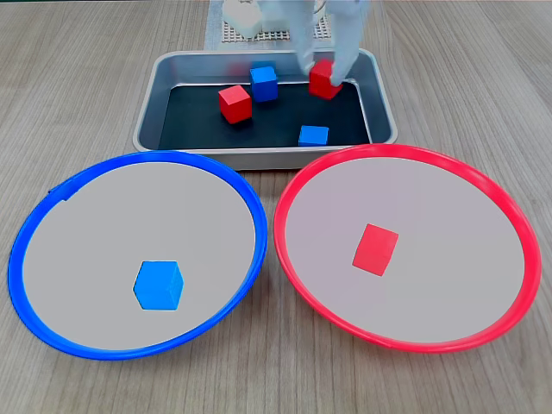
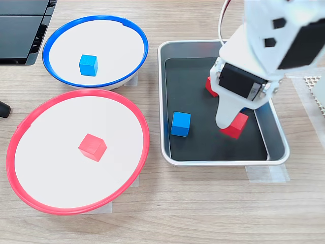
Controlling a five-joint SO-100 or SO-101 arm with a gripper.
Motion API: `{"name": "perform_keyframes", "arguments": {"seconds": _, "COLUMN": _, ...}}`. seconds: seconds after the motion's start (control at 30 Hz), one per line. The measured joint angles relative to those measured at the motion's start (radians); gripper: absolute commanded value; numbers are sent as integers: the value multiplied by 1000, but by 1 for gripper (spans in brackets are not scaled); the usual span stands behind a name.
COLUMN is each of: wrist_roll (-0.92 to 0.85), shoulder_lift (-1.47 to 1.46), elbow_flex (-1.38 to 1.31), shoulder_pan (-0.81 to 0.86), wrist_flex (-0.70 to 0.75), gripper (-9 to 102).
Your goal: Move six blocks tray to matching dishes
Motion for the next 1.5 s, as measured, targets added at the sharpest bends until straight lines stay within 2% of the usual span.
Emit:
{"name": "perform_keyframes", "arguments": {"seconds": 0.1, "wrist_roll": 149, "shoulder_lift": -71, "elbow_flex": -225, "shoulder_pan": 5, "wrist_flex": 17, "gripper": 0}}
{"name": "perform_keyframes", "arguments": {"seconds": 0.23, "wrist_roll": 262, "shoulder_lift": -218, "elbow_flex": -400, "shoulder_pan": 14, "wrist_flex": -123, "gripper": 0}}
{"name": "perform_keyframes", "arguments": {"seconds": 0.33, "wrist_roll": 275, "shoulder_lift": -347, "elbow_flex": -454, "shoulder_pan": 26, "wrist_flex": -310, "gripper": 0}}
{"name": "perform_keyframes", "arguments": {"seconds": 0.47, "wrist_roll": 284, "shoulder_lift": -460, "elbow_flex": -512, "shoulder_pan": 37, "wrist_flex": -463, "gripper": 3}}
{"name": "perform_keyframes", "arguments": {"seconds": 0.53, "wrist_roll": 284, "shoulder_lift": -500, "elbow_flex": -522, "shoulder_pan": 51, "wrist_flex": -495, "gripper": 15}}
{"name": "perform_keyframes", "arguments": {"seconds": 0.6, "wrist_roll": 262, "shoulder_lift": -512, "elbow_flex": -522, "shoulder_pan": 48, "wrist_flex": -511, "gripper": 21}}
{"name": "perform_keyframes", "arguments": {"seconds": 0.67, "wrist_roll": 235, "shoulder_lift": -514, "elbow_flex": -523, "shoulder_pan": 40, "wrist_flex": -512, "gripper": 22}}
{"name": "perform_keyframes", "arguments": {"seconds": 0.73, "wrist_roll": 210, "shoulder_lift": -514, "elbow_flex": -517, "shoulder_pan": 38, "wrist_flex": -500, "gripper": 16}}
{"name": "perform_keyframes", "arguments": {"seconds": 0.8, "wrist_roll": 181, "shoulder_lift": -503, "elbow_flex": -505, "shoulder_pan": 38, "wrist_flex": -463, "gripper": 1}}
{"name": "perform_keyframes", "arguments": {"seconds": 0.9, "wrist_roll": 112, "shoulder_lift": -437, "elbow_flex": -468, "shoulder_pan": 40, "wrist_flex": -383, "gripper": 0}}
{"name": "perform_keyframes", "arguments": {"seconds": 0.97, "wrist_roll": -25, "shoulder_lift": -331, "elbow_flex": -408, "shoulder_pan": 40, "wrist_flex": -267, "gripper": 0}}
{"name": "perform_keyframes", "arguments": {"seconds": 1.07, "wrist_roll": -230, "shoulder_lift": -195, "elbow_flex": -288, "shoulder_pan": 83, "wrist_flex": -167, "gripper": 2}}
{"name": "perform_keyframes", "arguments": {"seconds": 1.17, "wrist_roll": -416, "shoulder_lift": -120, "elbow_flex": -152, "shoulder_pan": 138, "wrist_flex": -183, "gripper": 12}}
{"name": "perform_keyframes", "arguments": {"seconds": 1.3, "wrist_roll": -551, "shoulder_lift": -114, "elbow_flex": -69, "shoulder_pan": 186, "wrist_flex": -218, "gripper": 20}}
{"name": "perform_keyframes", "arguments": {"seconds": 1.5, "wrist_roll": -634, "shoulder_lift": -120, "elbow_flex": 17, "shoulder_pan": 189, "wrist_flex": -318, "gripper": 22}}
